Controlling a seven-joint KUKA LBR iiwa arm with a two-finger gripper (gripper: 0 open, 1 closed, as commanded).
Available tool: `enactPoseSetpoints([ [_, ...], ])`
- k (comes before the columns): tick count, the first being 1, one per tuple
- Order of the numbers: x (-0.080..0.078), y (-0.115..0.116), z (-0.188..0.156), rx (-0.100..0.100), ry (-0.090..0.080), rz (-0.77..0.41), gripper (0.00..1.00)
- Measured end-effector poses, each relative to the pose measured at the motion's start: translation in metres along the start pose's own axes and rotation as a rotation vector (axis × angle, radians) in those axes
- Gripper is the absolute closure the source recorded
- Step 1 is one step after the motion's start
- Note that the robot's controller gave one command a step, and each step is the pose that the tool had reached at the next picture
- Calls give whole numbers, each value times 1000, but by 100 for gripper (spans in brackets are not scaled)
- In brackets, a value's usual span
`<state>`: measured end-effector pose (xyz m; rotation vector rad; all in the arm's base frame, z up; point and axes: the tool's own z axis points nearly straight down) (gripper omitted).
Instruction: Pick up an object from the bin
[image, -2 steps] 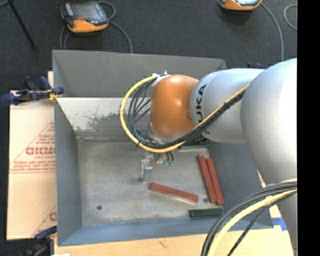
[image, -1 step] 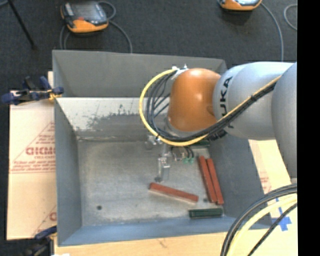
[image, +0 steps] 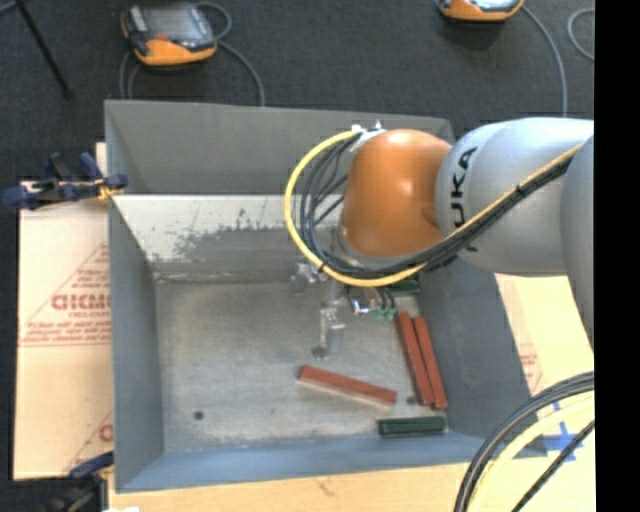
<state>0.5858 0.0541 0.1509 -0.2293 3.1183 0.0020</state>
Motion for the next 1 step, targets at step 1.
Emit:
enactPoseSetpoints([
  [1, 35, -10, 57, 0, 9, 41, 0],
])
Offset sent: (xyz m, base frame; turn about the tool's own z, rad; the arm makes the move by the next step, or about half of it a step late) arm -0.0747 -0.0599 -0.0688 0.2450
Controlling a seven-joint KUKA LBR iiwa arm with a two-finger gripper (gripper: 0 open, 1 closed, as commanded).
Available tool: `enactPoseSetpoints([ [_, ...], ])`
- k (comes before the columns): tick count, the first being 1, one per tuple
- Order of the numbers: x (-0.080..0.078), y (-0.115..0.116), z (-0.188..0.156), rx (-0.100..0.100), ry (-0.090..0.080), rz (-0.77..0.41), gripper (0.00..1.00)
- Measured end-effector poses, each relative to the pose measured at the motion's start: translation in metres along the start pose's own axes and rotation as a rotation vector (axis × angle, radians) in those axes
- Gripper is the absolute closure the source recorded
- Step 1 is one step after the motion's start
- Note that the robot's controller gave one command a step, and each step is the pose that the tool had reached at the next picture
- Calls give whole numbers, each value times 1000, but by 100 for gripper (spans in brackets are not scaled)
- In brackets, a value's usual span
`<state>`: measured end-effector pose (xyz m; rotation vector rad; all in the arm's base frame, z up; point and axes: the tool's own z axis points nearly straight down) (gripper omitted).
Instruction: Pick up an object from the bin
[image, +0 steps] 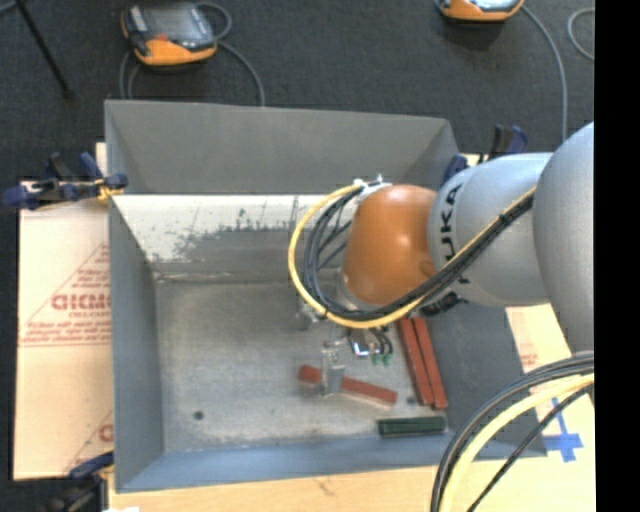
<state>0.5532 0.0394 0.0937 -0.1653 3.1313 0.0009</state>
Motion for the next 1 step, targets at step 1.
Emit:
enactPoseSetpoints([
  [1, 46, -42, 11, 1, 4, 207, 100],
])
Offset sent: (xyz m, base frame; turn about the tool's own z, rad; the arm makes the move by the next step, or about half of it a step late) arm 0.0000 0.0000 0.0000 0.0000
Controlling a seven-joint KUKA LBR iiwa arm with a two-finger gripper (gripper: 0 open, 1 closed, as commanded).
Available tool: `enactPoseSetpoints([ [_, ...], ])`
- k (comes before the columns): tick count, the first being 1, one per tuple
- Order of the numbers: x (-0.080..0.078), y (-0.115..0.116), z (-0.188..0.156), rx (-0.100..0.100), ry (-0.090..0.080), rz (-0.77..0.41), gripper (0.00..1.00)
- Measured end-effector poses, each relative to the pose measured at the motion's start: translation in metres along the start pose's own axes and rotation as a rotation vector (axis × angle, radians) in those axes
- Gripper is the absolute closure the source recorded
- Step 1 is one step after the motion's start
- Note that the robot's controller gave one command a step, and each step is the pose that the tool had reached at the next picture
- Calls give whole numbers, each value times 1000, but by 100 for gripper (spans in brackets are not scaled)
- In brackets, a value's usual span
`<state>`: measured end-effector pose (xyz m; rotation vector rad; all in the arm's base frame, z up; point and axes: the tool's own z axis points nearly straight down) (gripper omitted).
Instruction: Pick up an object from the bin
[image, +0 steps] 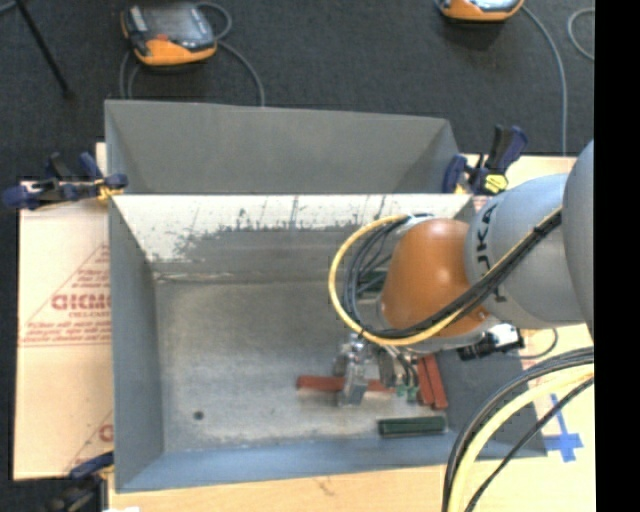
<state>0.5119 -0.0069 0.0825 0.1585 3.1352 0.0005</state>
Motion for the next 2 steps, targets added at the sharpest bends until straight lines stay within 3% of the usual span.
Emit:
enactPoseSetpoints([
  [1, 0, 0, 0, -1, 0, 1, 100],
  [2, -21, -25, -130, 0, -1, -23, 100],
])
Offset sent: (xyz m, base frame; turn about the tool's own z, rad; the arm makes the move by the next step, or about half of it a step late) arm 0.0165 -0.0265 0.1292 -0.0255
